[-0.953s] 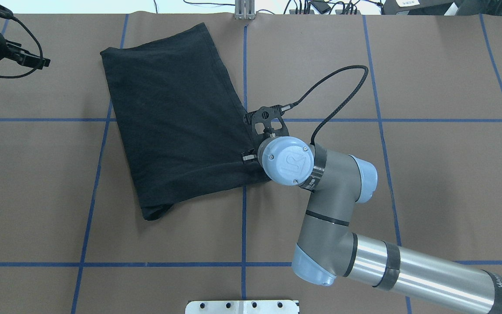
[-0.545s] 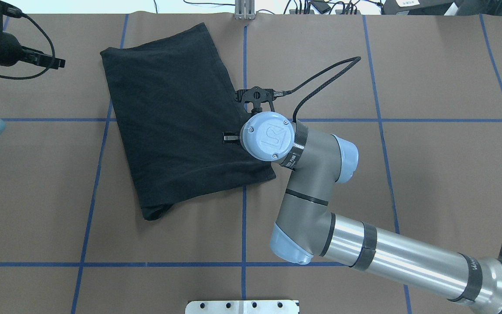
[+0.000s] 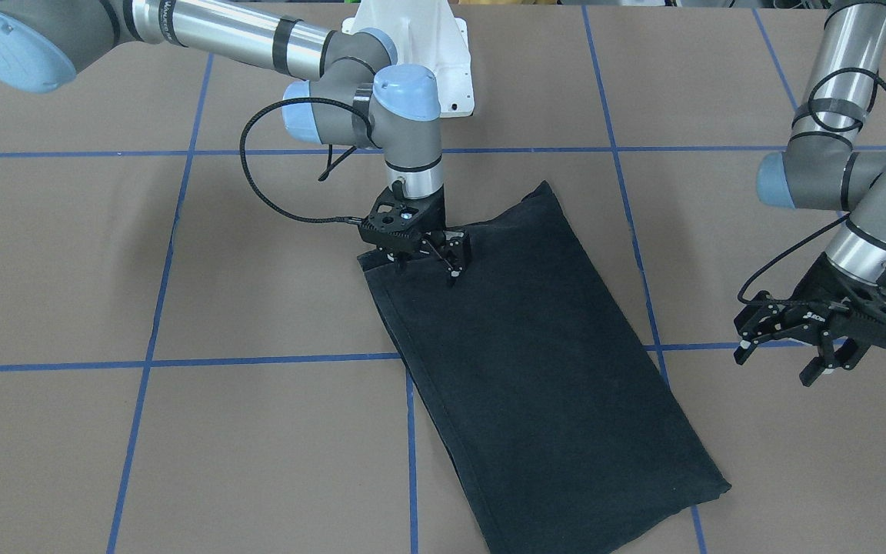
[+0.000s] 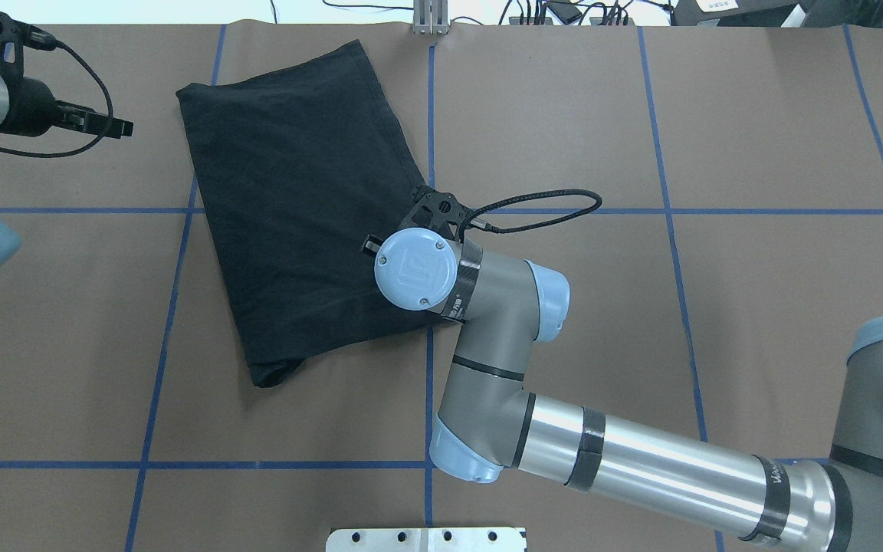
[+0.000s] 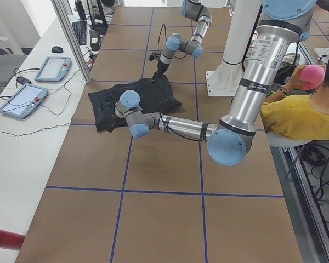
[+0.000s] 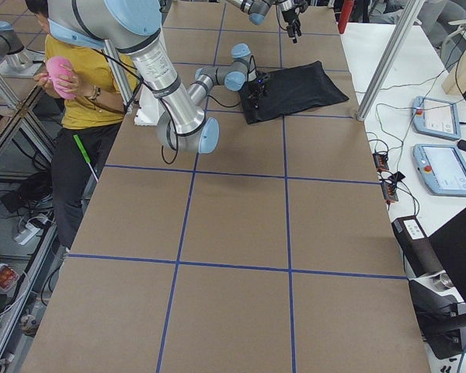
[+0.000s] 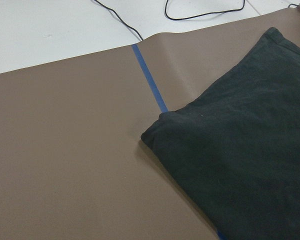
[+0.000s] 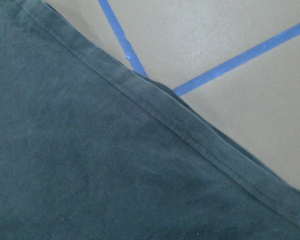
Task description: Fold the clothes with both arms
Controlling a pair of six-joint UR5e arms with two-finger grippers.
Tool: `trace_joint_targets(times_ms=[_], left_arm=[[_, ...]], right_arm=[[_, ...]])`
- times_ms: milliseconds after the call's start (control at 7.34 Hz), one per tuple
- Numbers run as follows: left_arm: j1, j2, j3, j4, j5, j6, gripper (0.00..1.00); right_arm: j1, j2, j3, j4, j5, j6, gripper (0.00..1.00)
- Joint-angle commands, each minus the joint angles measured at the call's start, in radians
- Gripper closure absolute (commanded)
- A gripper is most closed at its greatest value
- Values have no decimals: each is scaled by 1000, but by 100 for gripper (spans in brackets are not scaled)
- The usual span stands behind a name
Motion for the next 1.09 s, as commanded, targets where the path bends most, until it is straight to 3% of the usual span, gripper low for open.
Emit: trace_joint_targets(times_ms=[0, 272, 409, 545, 681, 817, 953], left_arm=[[1, 5, -1, -1, 0, 3, 0], [3, 5, -1, -1, 2, 3, 0], [3, 5, 2, -1, 5, 3, 0], [9, 6, 2, -1, 15, 3, 0], [12, 6, 5, -1, 15, 3, 0], [12, 6, 7, -1, 15, 3, 0], [12, 6, 5, -1, 15, 3, 0]], right_arm=[[-11, 7, -32, 8, -14, -2, 5], [-9, 7, -61, 2, -14, -47, 7], [-9, 7, -61, 2, -14, -49, 17], [-9, 8, -61, 11, -13, -44, 47], [-9, 16, -61, 13, -13, -34, 93], [-9, 19, -61, 13, -14, -27, 100], [-9, 18, -62, 13, -14, -29, 100]])
